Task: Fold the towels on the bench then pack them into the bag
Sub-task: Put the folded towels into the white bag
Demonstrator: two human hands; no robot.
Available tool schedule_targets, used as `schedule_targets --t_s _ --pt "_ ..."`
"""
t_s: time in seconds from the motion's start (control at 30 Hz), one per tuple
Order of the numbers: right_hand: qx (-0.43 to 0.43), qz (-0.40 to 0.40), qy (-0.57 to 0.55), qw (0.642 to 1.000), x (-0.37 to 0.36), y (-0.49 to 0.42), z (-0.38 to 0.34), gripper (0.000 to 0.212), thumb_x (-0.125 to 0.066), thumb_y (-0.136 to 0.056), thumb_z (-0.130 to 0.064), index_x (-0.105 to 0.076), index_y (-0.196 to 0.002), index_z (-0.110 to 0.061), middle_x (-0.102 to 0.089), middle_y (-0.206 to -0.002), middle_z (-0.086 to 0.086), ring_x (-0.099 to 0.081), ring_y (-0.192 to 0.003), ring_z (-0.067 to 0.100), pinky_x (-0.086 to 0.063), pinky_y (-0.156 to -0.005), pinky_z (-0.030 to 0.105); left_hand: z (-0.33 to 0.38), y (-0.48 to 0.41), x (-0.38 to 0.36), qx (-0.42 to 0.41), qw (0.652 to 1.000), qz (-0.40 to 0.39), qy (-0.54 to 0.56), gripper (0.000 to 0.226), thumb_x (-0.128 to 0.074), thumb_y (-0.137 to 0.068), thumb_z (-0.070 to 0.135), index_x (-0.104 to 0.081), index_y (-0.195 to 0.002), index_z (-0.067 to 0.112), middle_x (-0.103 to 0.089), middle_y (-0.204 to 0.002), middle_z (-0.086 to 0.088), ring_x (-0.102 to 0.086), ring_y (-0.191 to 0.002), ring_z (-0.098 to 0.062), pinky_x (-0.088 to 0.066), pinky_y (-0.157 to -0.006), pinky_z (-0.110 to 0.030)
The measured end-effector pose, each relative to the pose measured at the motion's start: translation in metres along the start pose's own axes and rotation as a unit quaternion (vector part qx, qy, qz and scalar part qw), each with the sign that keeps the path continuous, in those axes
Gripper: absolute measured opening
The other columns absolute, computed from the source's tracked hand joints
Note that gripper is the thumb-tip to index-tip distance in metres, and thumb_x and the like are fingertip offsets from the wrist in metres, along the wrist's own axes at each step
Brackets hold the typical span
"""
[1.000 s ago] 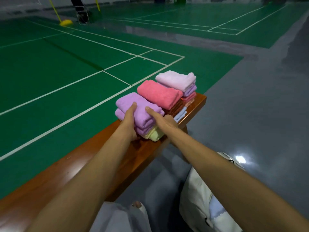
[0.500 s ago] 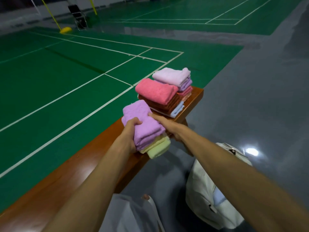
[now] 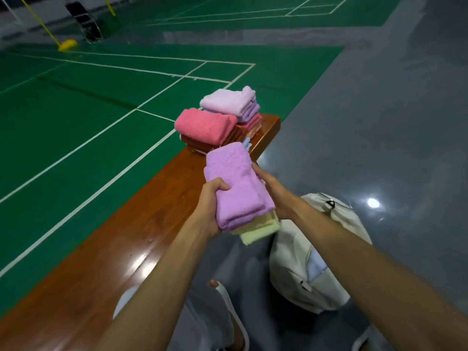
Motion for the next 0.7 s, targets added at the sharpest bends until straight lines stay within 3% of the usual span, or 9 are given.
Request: schedule_targets --t_s 0.03,0.1,0.17,0.23,0.33,0.47,0.57,0.63,0.7 --pt "0.018 0.031 -0.014 0.999 0.008 0.005 -0.002 0.036 -0.048 -0.107 -0.044 -0.068 -0.102 -0.015 -0.078 -0.087 -0.003 -0.073 -0.085 0.006 -0.048 -0.089 0.033 -0.007 0.000 -0.011 0.005 1.000 -0.016 0.005 0.047 -0.053 -0.084 0.018 -0.058 -0.128 0.001 -0.068 -0.114 -0.023 -0.066 -0.101 -0.041 -0.062 -0.075 -0.048" --pt "0.040 0.076 -0.033 0.996 0.028 0.016 -0.004 0.038 -0.046 -0.106 -0.048 -0.068 -0.104 -0.017 -0.075 -0.094 -0.004 -0.071 -0.094 0.011 -0.052 -0.079 0.031 -0.022 -0.003 -0.031 0.010 0.999 -0.038 -0.001 0.058 -0.054 -0.081 0.018 -0.054 -0.135 -0.001 -0.065 -0.117 -0.024 -0.065 -0.101 -0.041 -0.061 -0.079 -0.052" --pt "0.051 0.111 -0.072 0.990 0.057 0.020 -0.001 0.042 -0.050 -0.104 -0.049 -0.076 -0.106 -0.016 -0.072 -0.109 0.005 -0.067 -0.107 0.018 -0.051 -0.085 0.033 -0.039 -0.012 -0.051 0.018 0.998 -0.060 -0.022 0.063 -0.054 -0.077 0.016 -0.054 -0.137 -0.003 -0.064 -0.117 -0.025 -0.063 -0.106 -0.040 -0.054 -0.097 -0.055" --pt "0.040 0.097 -0.096 0.990 0.089 0.028 0.002 0.051 -0.054 -0.098 -0.057 -0.081 -0.104 -0.015 -0.074 -0.114 0.011 -0.071 -0.105 0.021 -0.049 -0.095 0.038 -0.057 -0.024 -0.070 0.026 0.996 -0.069 -0.055 0.049 -0.048 -0.081 0.014 -0.060 -0.126 0.000 -0.066 -0.109 -0.021 -0.063 -0.101 -0.038 -0.051 -0.100 -0.053" --pt "0.005 0.069 -0.104 0.992 0.137 0.055 0.008 0.083 -0.085 -0.065 -0.063 -0.070 -0.126 -0.009 -0.069 -0.128 0.017 -0.069 -0.114 0.029 -0.056 -0.093 0.041 -0.089 -0.053 -0.095 0.059 0.989 -0.090 -0.103 0.046 -0.046 -0.074 0.013 -0.061 -0.116 0.004 -0.066 -0.099 -0.017 -0.065 -0.089 -0.036 -0.055 -0.083 -0.047" --pt "-0.062 0.118 -0.006 0.991 0.213 0.068 0.031 0.102 -0.101 -0.023 -0.058 -0.072 -0.109 -0.010 -0.077 -0.106 0.010 -0.075 -0.093 0.025 -0.055 -0.088 0.040 -0.148 -0.095 -0.123 0.142 0.974 -0.121 -0.130 0.057 -0.052 -0.061 0.020 -0.064 -0.114 0.003 -0.065 -0.108 -0.017 -0.061 -0.096 -0.036 -0.051 -0.086 -0.044" --pt "-0.121 0.174 0.067 0.975 0.252 0.068 0.051 0.097 -0.098 -0.039 -0.060 -0.070 -0.116 -0.009 -0.076 -0.112 0.009 -0.072 -0.103 0.024 -0.055 -0.092 0.038 -0.204 -0.143 -0.132 0.162 0.969 -0.097 -0.159 0.074 -0.066 -0.034 0.019 -0.061 -0.106 0.004 -0.059 -0.106 -0.018 -0.057 -0.095 -0.035 -0.049 -0.085 -0.043" --pt "-0.119 0.252 0.106 0.954 0.275 0.059 0.062 0.092 -0.095 -0.050 -0.063 -0.068 -0.121 -0.011 -0.075 -0.115 0.009 -0.071 -0.108 0.025 -0.055 -0.097 0.040 -0.233 -0.161 -0.139 0.183 0.964 -0.091 -0.170 0.051 -0.066 -0.055 0.019 -0.061 -0.102 0.001 -0.062 -0.102 -0.019 -0.060 -0.092 -0.035 -0.050 -0.082 -0.043" --pt "-0.116 0.318 0.128 0.932 0.299 0.044 0.074 0.107 -0.091 -0.034 -0.076 -0.067 -0.120 -0.018 -0.074 -0.111 0.005 -0.070 -0.106 0.023 -0.054 -0.100 0.042 -0.253 -0.176 -0.146 0.196 0.963 -0.076 -0.167 0.018 -0.049 -0.087 0.016 -0.060 -0.095 0.004 -0.064 -0.092 -0.016 -0.063 -0.082 -0.032 -0.052 -0.076 -0.041"
Point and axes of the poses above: each hand's wrist, its own y-axis away from the middle knuckle, its own x-axis out of the back of the hand, z = x × y, the point moved 2 cm from there along -y, towards the middle knuckle
